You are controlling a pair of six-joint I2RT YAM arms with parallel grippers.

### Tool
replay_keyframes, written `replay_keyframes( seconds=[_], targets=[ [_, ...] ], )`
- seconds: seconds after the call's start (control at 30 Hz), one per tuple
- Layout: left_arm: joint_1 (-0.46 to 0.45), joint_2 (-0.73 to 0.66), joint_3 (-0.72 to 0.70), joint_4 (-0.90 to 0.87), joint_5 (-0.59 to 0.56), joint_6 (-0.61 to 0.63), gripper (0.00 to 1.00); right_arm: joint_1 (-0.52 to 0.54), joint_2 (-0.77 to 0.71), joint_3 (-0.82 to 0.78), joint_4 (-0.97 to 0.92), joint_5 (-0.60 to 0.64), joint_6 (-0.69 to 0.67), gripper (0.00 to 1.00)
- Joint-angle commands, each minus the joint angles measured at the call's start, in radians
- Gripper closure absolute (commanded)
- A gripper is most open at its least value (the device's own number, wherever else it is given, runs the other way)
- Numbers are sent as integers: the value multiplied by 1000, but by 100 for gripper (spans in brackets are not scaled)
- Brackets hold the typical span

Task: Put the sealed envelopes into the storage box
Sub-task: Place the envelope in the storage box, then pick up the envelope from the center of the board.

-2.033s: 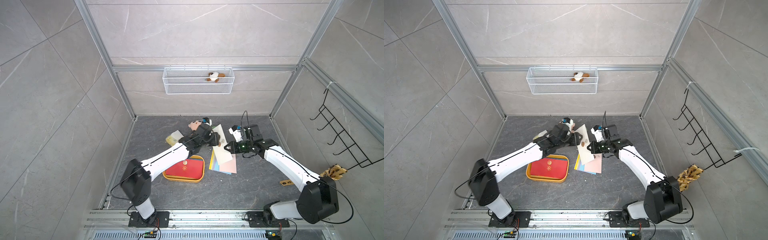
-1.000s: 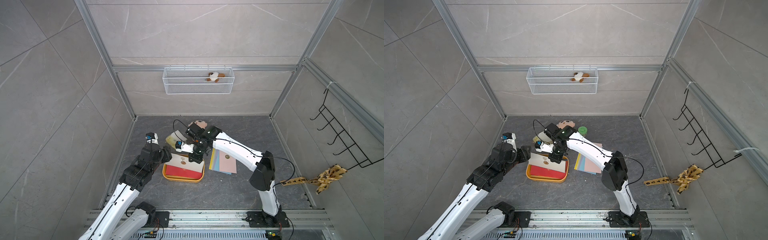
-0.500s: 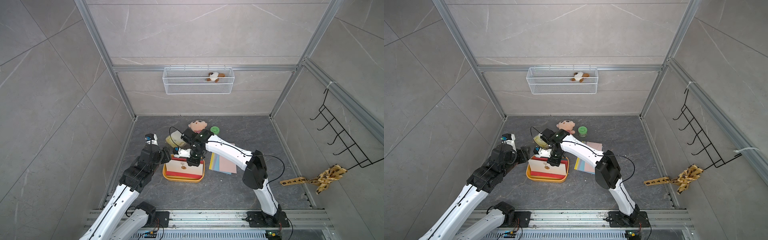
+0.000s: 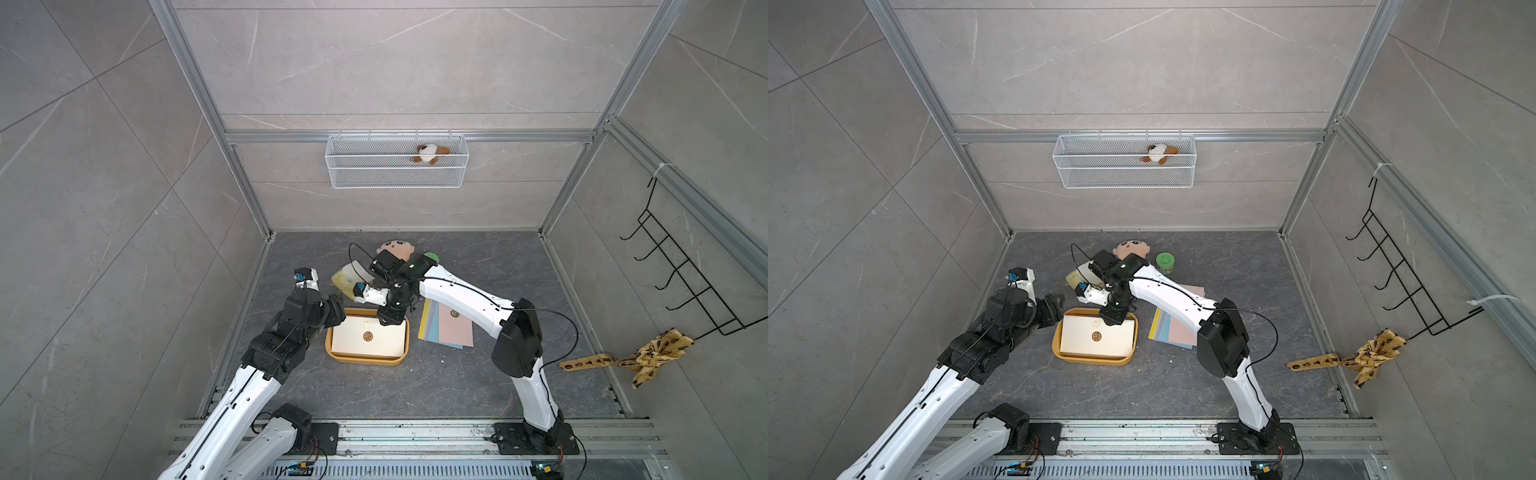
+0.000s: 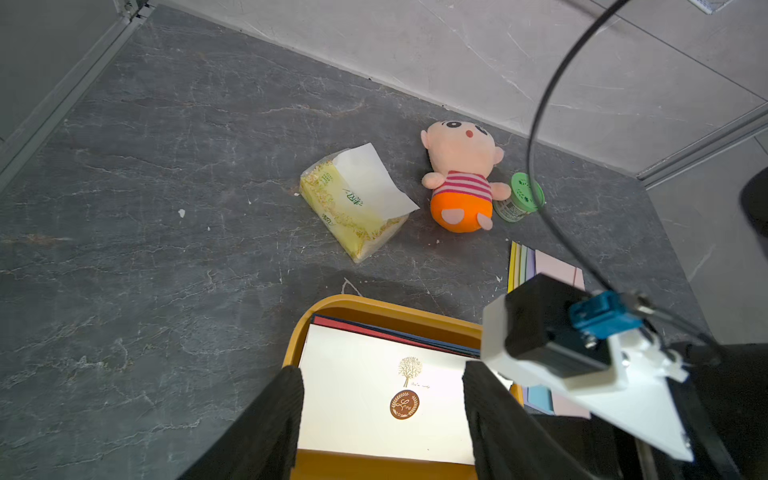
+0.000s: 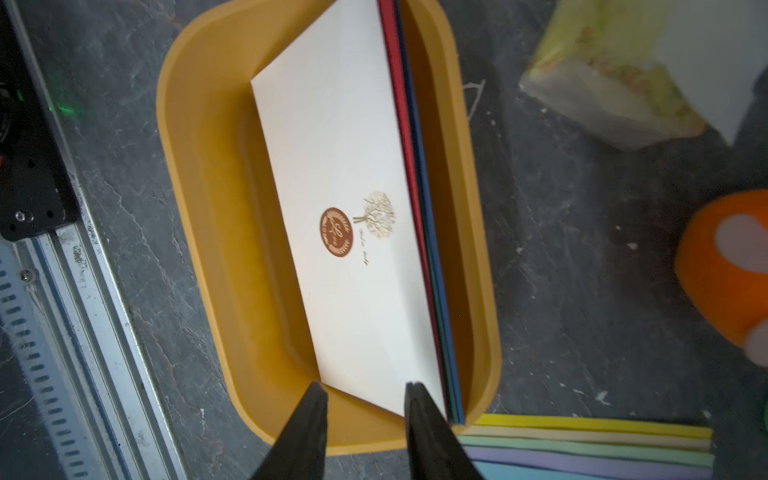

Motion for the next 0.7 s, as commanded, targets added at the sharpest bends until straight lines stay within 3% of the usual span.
replay_keyframes(
  seconds=[0.0, 0.17, 0.4, 0.67],
  targets=[
    [4, 39, -5, 85, 89, -13, 36, -76, -178, -142, 162, -15, 137, 63],
    [-28, 140, -26, 214, 190, -80, 41, -223, -430, -514, 471, -63, 346, 61],
    [-195, 372, 46, 346, 142, -120, 43, -403, -668, -921, 712, -13, 567, 59],
    [-333, 735, 254, 408, 154, -133, 50, -589, -687, -1135, 794, -150, 749, 58]
  ],
)
